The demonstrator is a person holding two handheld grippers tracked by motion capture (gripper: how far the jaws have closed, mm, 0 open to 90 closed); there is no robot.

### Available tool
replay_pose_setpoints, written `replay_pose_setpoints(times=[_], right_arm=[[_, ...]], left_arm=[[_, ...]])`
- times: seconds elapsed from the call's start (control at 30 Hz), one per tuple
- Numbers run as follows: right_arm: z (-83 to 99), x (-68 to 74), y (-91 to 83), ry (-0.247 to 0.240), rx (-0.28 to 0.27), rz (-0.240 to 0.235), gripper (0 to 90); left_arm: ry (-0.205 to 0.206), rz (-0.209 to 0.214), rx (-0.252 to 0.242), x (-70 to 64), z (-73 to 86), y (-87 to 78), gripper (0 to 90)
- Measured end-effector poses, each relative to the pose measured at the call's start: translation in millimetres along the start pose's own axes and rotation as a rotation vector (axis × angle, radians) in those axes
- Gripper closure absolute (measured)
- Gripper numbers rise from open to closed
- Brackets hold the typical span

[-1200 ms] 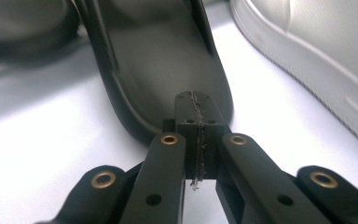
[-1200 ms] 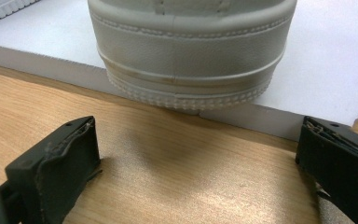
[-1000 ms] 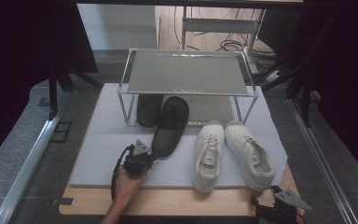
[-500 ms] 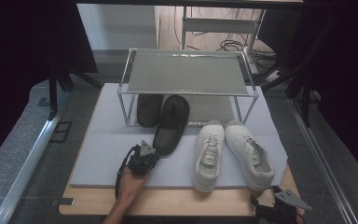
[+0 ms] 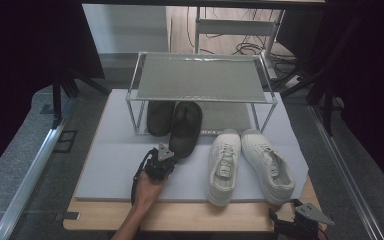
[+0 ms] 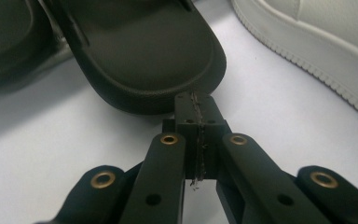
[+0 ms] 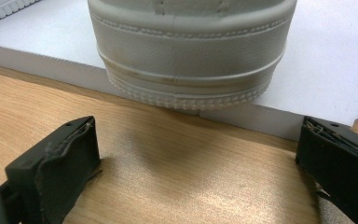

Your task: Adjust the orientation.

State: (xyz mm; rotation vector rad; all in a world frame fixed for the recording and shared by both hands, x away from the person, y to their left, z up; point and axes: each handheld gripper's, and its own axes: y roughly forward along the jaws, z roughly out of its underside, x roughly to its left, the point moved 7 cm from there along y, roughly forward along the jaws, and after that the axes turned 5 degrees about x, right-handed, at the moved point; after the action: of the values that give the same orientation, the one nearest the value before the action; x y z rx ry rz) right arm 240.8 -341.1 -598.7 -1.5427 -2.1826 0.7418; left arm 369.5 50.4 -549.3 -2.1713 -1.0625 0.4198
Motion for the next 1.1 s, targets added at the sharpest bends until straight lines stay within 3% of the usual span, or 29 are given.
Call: replay_pose_setpoints(times=[0.27,0.43,1.1], right_arm=[[0.0,0.0,0.0,0.0,0.0,0.0,0.0],[0.0,0.0,0.0,0.0,0.0,0.0,0.0],[0.2,0.0,-0.2,-0.001,0.001,-0.003,0.0]], left_arm=[[0.017,-0.003,-0.012,-5.7,-9.5,3.2,88.9],[0.046,-0.037,0.002,-5.8,-14.2,9.2,89.0],[-0.031,-0.064,-0.008,19.7,-35.2,37.9,89.4]])
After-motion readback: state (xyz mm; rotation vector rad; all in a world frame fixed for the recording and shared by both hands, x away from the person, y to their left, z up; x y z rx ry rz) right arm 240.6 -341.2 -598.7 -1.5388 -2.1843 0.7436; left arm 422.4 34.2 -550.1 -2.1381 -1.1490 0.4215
